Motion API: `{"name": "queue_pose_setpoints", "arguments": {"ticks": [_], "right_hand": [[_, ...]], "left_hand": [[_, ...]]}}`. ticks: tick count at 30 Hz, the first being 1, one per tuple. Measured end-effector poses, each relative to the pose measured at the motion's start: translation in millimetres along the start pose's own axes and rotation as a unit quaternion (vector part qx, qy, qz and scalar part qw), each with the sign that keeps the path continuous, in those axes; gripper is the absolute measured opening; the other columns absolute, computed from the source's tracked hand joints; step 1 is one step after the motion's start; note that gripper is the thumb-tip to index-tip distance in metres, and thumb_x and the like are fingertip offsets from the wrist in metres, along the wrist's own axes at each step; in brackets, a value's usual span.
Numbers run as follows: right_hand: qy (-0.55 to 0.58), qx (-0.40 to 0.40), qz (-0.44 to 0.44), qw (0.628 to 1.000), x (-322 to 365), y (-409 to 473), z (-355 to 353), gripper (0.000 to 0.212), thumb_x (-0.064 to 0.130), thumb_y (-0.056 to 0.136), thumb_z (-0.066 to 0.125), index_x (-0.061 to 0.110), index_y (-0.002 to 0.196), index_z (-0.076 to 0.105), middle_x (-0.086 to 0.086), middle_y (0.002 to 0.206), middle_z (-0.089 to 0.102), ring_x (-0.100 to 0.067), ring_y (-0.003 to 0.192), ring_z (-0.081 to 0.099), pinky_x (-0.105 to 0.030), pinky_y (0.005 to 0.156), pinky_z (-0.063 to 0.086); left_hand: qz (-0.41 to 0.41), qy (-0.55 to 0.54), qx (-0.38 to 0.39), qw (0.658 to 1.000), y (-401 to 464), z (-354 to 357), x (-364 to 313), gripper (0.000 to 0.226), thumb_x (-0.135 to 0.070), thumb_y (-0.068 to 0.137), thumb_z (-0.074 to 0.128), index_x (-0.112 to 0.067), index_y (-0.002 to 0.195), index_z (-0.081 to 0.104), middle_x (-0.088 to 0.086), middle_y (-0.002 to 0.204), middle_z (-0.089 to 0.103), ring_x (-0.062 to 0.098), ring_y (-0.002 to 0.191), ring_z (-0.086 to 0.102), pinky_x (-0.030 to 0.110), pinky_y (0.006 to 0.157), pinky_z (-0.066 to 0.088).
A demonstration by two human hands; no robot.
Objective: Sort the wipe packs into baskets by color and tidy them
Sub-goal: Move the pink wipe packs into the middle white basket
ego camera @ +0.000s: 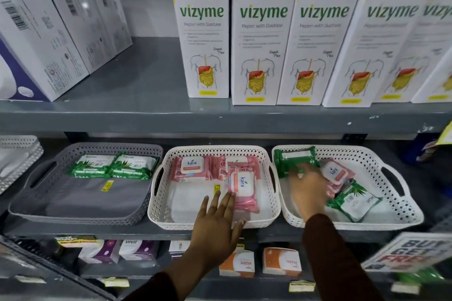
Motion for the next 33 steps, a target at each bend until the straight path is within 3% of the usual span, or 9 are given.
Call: {"name": "queue_pose_setpoints", "arguments": {"ticks": [4, 7, 11, 15, 19, 24, 28, 31, 33], "right_hand": [[-0.144, 0.025, 0.131, 0.981, -50.4, 49.8, -13.4, 0.049, 0.032, 0.090, 0.061, 0.006, 0.132, 0.056, -0.034, 0.125, 0.055, -0.046, 0.113, 0.054, -0.047, 0.095, 0.045], [-0.180, 0.077, 0.166, 0.966, -59.2, 60.0, -13.3, 0.053, 0.048, 0.096, 0.048, 0.026, 0.144, 0.043, -0.036, 0.149, 0.031, -0.056, 0.126, 0.044, -0.055, 0.103, 0.042], [-0.221, 0.064, 0.131, 0.964, -69.8, 63.6, -3.9, 0.053, 0.047, 0.098, 0.043, 0.029, 0.147, 0.037, -0.034, 0.150, 0.034, -0.057, 0.123, 0.049, -0.055, 0.099, 0.048], [-0.178, 0.081, 0.153, 0.969, -45.5, 32.9, -9.8, 0.039, 0.023, 0.099, 0.051, 0.011, 0.137, 0.051, -0.020, 0.129, 0.056, -0.034, 0.100, 0.063, -0.029, 0.078, 0.054], [-0.188, 0.093, 0.131, 0.969, -47.2, 20.6, -8.7, 0.045, 0.025, 0.094, 0.061, 0.029, 0.135, 0.045, -0.026, 0.131, 0.044, -0.036, 0.087, 0.063, -0.045, 0.080, 0.058], [-0.164, 0.045, 0.184, 0.968, -43.4, 20.5, -17.0, 0.061, 0.047, 0.083, 0.072, 0.018, 0.128, 0.043, -0.028, 0.120, 0.050, -0.042, 0.095, 0.060, -0.045, 0.079, 0.055], [-0.065, -0.005, 0.185, 0.981, -36.7, 10.3, -26.7, 0.068, 0.051, 0.067, 0.077, 0.022, 0.116, 0.040, -0.019, 0.099, 0.062, -0.032, 0.078, 0.061, -0.042, 0.073, 0.055], [-0.015, -0.061, 0.109, 0.992, -8.3, -0.8, -37.6, 0.066, 0.054, 0.065, 0.077, 0.031, 0.117, 0.043, -0.017, 0.108, 0.063, -0.037, 0.093, 0.064, -0.051, 0.078, 0.057], [0.043, -0.031, 0.044, 0.998, 25.7, -16.4, -30.5, 0.062, 0.053, 0.067, 0.080, 0.039, 0.118, 0.049, -0.006, 0.108, 0.065, -0.028, 0.084, 0.070, -0.046, 0.070, 0.060]], "left_hand": [[0.003, -0.008, -0.012, 1.000, 9.0, 5.5, -20.0, 0.070, -0.060, 0.096, 0.005, -0.020, 0.152, -0.006, -0.002, 0.158, -0.005, 0.023, 0.145, -0.012, 0.043, 0.118, -0.006], [-0.001, -0.015, -0.021, 1.000, 10.8, 7.2, -25.7, 0.071, -0.062, 0.095, 0.001, -0.020, 0.152, -0.002, -0.002, 0.157, -0.003, 0.023, 0.146, -0.008, 0.042, 0.118, -0.005], [0.010, -0.020, -0.030, 0.999, 8.0, 5.4, -24.4, 0.070, -0.061, 0.095, -0.001, -0.021, 0.152, -0.006, -0.003, 0.157, -0.006, 0.021, 0.145, -0.013, 0.044, 0.119, -0.003], [0.016, -0.019, -0.055, 0.998, 2.3, 8.7, -19.3, 0.068, -0.060, 0.098, 0.009, -0.019, 0.152, 0.007, -0.001, 0.160, 0.008, 0.022, 0.146, -0.006, 0.045, 0.116, -0.002], [-0.016, -0.018, -0.074, 0.997, -7.6, 8.0, 3.0, 0.066, -0.058, 0.099, 0.016, -0.018, 0.152, 0.012, 0.000, 0.158, 0.014, 0.024, 0.146, 0.002, 0.046, 0.113, 0.002], [-0.061, -0.010, -0.080, 0.995, -31.0, 4.1, 51.0, 0.068, -0.057, 0.099, 0.017, -0.015, 0.152, 0.015, 0.002, 0.159, 0.013, 0.026, 0.146, 0.000, 0.040, 0.114, -0.002], [-0.080, -0.008, -0.088, 0.993, -44.7, -2.5, 87.5, 0.070, -0.059, 0.098, 0.017, -0.014, 0.152, 0.018, 0.003, 0.159, 0.017, 0.023, 0.147, 0.002, 0.039, 0.116, 0.000], [-0.080, -0.011, -0.096, 0.992, -47.7, -5.9, 101.8, 0.071, -0.061, 0.098, 0.019, -0.014, 0.152, 0.016, 0.003, 0.159, 0.015, 0.024, 0.146, 0.003, 0.036, 0.115, 0.002], [-0.076, -0.006, -0.094, 0.993, -48.7, -4.8, 106.7, 0.071, -0.060, 0.099, 0.019, -0.013, 0.152, 0.012, 0.003, 0.159, 0.012, 0.025, 0.146, 0.001, 0.037, 0.115, 0.001]]}}
Point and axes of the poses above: each hand's wrist, its own y-axis towards the middle knuckle, its own z-axis out of the palm, x = y × z, the point moved 2 cm from there along y, towards the middle knuckle
